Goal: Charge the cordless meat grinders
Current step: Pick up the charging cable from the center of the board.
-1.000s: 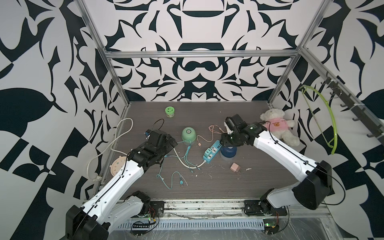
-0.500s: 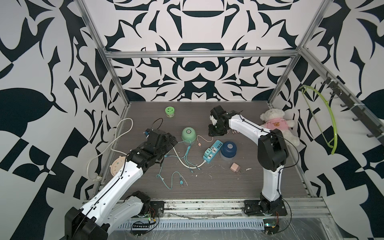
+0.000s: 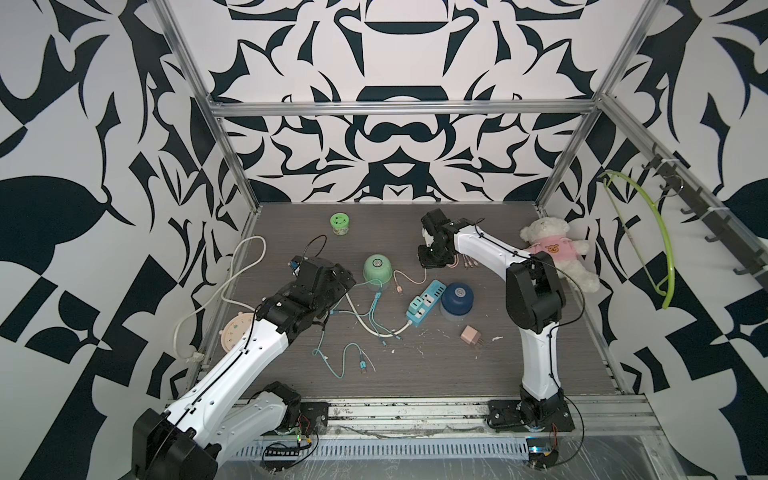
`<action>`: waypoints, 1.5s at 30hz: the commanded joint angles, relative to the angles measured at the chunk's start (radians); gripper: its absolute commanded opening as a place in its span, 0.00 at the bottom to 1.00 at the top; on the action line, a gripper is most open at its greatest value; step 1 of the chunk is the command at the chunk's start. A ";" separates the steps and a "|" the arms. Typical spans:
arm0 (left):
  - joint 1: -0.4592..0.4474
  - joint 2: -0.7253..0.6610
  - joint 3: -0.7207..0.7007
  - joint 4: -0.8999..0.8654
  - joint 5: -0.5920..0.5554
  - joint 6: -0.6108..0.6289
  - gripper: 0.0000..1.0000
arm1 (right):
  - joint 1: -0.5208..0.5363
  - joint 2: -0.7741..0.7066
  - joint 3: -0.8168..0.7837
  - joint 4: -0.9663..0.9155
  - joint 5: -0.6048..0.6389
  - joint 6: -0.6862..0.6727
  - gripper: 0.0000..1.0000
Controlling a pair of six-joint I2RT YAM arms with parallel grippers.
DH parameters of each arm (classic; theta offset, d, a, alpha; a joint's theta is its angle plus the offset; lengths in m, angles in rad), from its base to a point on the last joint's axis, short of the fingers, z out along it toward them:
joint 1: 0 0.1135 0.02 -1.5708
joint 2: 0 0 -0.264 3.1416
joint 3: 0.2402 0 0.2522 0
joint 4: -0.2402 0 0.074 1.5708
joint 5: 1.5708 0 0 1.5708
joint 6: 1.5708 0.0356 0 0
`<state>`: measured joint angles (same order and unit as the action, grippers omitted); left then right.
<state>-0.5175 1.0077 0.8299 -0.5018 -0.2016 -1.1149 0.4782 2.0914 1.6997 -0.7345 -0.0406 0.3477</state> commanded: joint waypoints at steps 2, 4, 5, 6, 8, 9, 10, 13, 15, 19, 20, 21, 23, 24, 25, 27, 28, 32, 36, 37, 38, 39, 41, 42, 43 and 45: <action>0.003 0.012 0.021 0.019 -0.009 0.041 0.98 | -0.006 -0.001 0.052 0.007 -0.004 0.003 0.21; 0.001 0.016 0.024 0.024 -0.006 0.054 0.98 | -0.007 0.008 0.060 0.011 -0.017 0.002 0.19; 0.003 0.016 0.026 0.025 -0.003 0.060 0.98 | -0.009 0.013 0.065 0.014 -0.025 0.002 0.17; 0.001 0.017 0.027 0.026 0.002 0.069 0.98 | -0.009 0.017 0.070 0.014 -0.031 0.002 0.14; 0.001 0.016 0.030 0.036 0.016 0.095 0.98 | -0.012 0.017 0.071 0.015 -0.038 0.003 0.06; 0.002 0.016 0.030 0.043 0.027 0.111 0.98 | -0.013 0.010 0.066 0.018 -0.040 0.002 0.02; 0.001 0.016 0.031 0.052 0.037 0.126 0.97 | -0.013 -0.004 0.058 0.023 -0.042 0.004 0.00; 0.001 0.024 0.034 0.094 0.080 0.181 0.94 | -0.015 -0.078 0.013 0.055 -0.056 0.011 0.00; -0.004 0.044 0.043 0.126 0.131 0.223 0.92 | -0.015 -0.138 -0.015 0.068 -0.088 0.008 0.00; -0.020 0.105 0.075 0.170 0.220 0.318 0.91 | -0.022 -0.224 -0.040 0.059 -0.147 -0.030 0.00; -0.020 0.125 0.086 0.173 0.243 0.349 0.91 | -0.027 -0.240 -0.039 0.050 -0.170 -0.047 0.00; -0.021 0.143 0.098 0.172 0.265 0.387 0.90 | -0.036 -0.255 -0.034 0.040 -0.195 -0.061 0.00; -0.020 0.173 0.123 0.172 0.308 0.453 0.88 | -0.054 -0.277 -0.020 0.020 -0.247 -0.079 0.00; -0.020 0.188 0.137 0.169 0.327 0.489 0.88 | -0.061 -0.289 -0.007 0.008 -0.275 -0.090 0.00; -0.021 0.199 0.150 0.165 0.348 0.522 0.88 | -0.064 -0.298 0.008 -0.007 -0.285 -0.101 0.00; -0.020 0.222 0.186 0.145 0.392 0.598 0.87 | -0.070 -0.316 0.049 -0.047 -0.327 -0.139 0.00; -0.020 0.229 0.201 0.137 0.409 0.630 0.87 | -0.072 -0.322 0.067 -0.065 -0.339 -0.151 0.00; -0.020 0.245 0.240 0.135 0.489 0.777 0.87 | -0.082 -0.336 0.164 -0.151 -0.388 -0.192 0.00; -0.019 0.254 0.222 0.202 0.584 0.928 0.88 | -0.087 -0.325 0.256 -0.230 -0.445 -0.220 0.00; -0.021 0.259 0.222 0.214 0.612 0.948 0.88 | -0.088 -0.322 0.269 -0.239 -0.456 -0.222 0.00; -0.020 0.259 0.231 0.216 0.643 0.966 0.88 | -0.087 -0.321 0.282 -0.246 -0.467 -0.222 0.00; -0.020 0.303 0.243 0.215 0.670 0.977 0.89 | -0.087 -0.320 0.291 -0.248 -0.479 -0.219 0.00; -0.020 0.343 0.268 0.207 0.694 0.985 0.89 | -0.087 -0.318 0.304 -0.248 -0.500 -0.213 0.00; -0.020 0.366 0.283 0.196 0.693 0.990 0.88 | -0.087 -0.317 0.311 -0.248 -0.513 -0.210 0.00; -0.021 0.385 0.294 0.190 0.692 0.992 0.88 | -0.087 -0.316 0.317 -0.246 -0.521 -0.207 0.00; -0.020 0.421 0.315 0.181 0.711 1.002 0.86 | -0.087 -0.312 0.328 -0.244 -0.541 -0.204 0.00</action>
<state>-0.5373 1.3964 1.1023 -0.3115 0.4435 -0.1715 0.3939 1.8046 1.9785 -0.9646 -0.5186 0.1535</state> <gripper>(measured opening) 0.857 0.048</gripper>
